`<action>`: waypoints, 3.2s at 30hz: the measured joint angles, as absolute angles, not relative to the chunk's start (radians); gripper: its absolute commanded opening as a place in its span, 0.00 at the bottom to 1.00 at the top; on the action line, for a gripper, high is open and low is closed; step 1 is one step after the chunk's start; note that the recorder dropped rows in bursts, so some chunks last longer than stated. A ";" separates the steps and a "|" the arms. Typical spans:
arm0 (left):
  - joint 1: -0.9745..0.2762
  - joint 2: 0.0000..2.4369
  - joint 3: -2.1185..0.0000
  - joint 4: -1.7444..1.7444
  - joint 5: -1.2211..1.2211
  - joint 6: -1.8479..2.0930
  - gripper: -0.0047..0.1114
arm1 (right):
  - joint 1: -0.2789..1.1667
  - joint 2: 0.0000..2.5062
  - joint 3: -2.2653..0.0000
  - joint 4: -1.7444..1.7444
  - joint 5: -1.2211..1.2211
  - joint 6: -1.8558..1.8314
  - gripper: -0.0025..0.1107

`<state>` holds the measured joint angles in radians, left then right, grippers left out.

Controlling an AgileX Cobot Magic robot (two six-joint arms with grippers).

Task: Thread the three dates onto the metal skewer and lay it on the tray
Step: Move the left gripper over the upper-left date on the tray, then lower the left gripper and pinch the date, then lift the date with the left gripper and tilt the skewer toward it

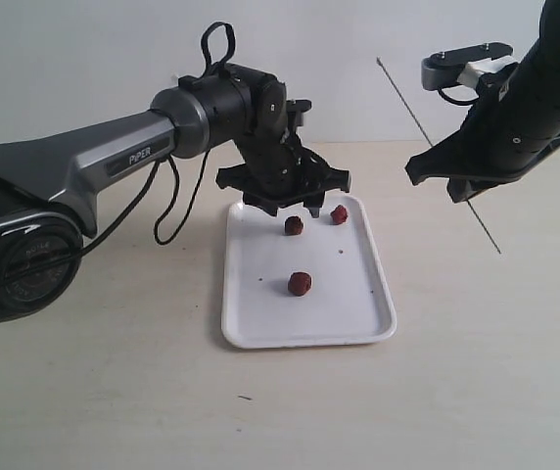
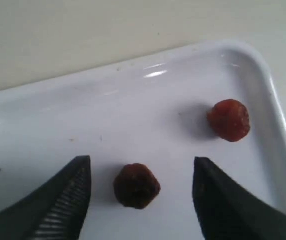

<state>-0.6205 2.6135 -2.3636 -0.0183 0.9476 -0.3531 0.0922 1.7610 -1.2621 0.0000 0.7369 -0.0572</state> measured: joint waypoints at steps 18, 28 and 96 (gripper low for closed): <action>-0.621 2.649 -2.368 -0.011 0.966 -0.374 0.55 | 0.091 1.761 -1.262 0.000 0.729 -0.061 0.02; -0.623 2.649 -2.370 0.000 0.974 -0.374 0.46 | 0.091 1.761 -1.262 0.006 0.725 -0.061 0.02; -0.578 2.407 -2.370 -0.221 1.218 -0.031 0.22 | 0.091 1.761 -1.262 0.034 0.698 -0.124 0.02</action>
